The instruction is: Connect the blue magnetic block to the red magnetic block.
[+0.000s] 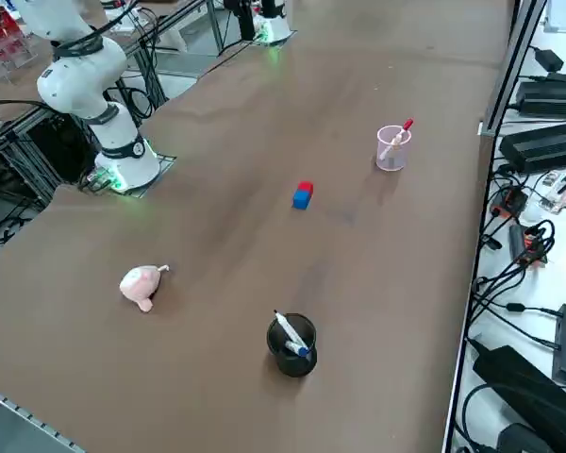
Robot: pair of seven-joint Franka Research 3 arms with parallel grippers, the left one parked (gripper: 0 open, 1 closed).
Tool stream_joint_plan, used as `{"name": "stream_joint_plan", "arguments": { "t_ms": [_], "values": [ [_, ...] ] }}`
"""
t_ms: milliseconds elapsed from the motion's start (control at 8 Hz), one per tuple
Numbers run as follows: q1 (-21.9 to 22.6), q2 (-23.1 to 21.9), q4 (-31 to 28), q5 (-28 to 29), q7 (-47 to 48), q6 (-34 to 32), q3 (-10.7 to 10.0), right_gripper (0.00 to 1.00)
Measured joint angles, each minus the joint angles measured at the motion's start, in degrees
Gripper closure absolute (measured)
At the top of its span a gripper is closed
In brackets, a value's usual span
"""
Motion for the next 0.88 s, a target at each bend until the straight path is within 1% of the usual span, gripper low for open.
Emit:
{"name": "stream_joint_plan", "arguments": {
  "t_ms": [375,875],
  "values": [
    [0.0,-0.7,-0.8,-0.2,-0.7,0.0,0.2,0.00],
    [0.0,0.9,-0.6,-0.3,-0.7,0.2,0.3,0.00]
  ]
}}
